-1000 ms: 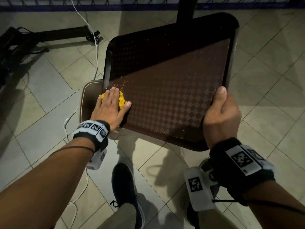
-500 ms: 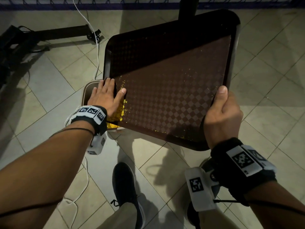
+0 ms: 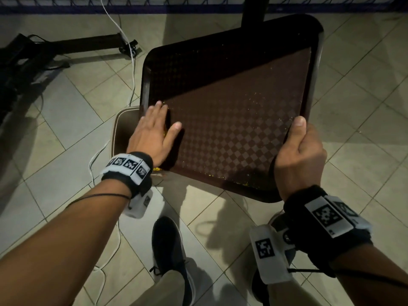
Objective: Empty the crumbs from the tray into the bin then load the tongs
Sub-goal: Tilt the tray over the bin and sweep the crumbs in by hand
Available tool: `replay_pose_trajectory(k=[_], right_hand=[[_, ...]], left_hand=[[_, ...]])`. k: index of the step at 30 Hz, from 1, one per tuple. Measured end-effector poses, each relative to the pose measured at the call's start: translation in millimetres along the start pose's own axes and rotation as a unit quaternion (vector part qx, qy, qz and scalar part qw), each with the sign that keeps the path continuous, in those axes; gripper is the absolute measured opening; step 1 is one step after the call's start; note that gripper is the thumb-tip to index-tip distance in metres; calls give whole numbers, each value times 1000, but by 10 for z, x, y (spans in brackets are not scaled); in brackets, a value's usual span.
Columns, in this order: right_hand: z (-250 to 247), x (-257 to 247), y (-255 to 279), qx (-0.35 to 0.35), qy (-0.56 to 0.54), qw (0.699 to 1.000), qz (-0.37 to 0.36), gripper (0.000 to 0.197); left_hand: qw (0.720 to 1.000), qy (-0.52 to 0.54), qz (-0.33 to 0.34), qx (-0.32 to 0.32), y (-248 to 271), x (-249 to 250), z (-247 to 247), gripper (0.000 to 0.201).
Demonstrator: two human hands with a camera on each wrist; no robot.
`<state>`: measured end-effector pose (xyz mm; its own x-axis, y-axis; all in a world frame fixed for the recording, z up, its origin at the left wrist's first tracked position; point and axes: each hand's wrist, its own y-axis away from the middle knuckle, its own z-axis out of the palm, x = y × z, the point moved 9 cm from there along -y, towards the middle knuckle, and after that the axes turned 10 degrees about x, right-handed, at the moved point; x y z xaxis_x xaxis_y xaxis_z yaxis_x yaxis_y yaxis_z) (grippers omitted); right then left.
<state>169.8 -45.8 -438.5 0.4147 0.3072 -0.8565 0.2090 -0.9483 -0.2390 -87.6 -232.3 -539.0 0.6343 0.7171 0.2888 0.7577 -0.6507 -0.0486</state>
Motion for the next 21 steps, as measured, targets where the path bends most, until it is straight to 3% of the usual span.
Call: replay_pose_trajectory(k=[3,6,13,16,19,21], right_hand=[[13,-28,10,-3,-7,1000,-6,32],[17,-22,7,-6,-10,1000,-8,32],[-9,35,-3,2,-9,1000,-1,33],[-9,29,7,4,-6,1000,-4,31],[-1,27,14,2,3,1000,-2,32],[14,23,10,3,7,1000,-3,32]], left_hand=[[999,42,-17,-2,-256,249,34,74],[997,40,-50,-36,-310,169,176,78],[987,-41,-79,-133,276,-363,451,90],[991,-28,-84,-104,182,-314,294,87],[998,19,-43,-32,-64,86,97,80],[999,38,-14,-20,-124,365,85,79]])
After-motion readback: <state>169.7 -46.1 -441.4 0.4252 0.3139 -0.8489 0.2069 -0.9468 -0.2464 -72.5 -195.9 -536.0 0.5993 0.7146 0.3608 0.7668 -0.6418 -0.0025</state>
